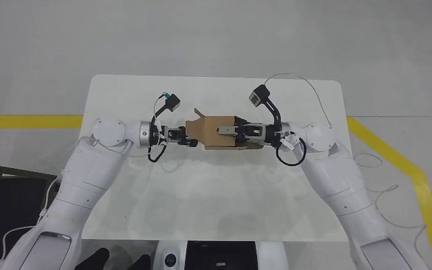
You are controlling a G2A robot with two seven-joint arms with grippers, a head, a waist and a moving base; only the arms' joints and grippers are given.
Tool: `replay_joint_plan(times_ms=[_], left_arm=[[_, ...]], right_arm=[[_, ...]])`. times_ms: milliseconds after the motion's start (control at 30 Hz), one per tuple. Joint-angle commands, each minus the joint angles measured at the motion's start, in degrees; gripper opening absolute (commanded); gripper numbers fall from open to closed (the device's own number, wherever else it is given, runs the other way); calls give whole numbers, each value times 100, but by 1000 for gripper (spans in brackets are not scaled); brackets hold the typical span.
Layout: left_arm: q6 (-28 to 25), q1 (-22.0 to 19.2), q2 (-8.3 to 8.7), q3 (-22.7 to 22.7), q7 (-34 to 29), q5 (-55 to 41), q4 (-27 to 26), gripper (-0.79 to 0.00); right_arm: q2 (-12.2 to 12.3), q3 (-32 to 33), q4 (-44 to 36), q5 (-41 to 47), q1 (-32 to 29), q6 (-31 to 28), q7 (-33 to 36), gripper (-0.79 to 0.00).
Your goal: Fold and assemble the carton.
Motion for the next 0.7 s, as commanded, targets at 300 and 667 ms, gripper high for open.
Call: replay_joint_plan(times_ms=[300, 667], left_arm=[[25, -9, -3, 110, -162, 68, -72, 0], [10, -108, 22, -104, 19, -115, 212, 0]], right_arm=[[1, -16, -4, -3, 27, 40, 51, -785], [56, 135, 13, 52, -47, 110, 276, -785]])
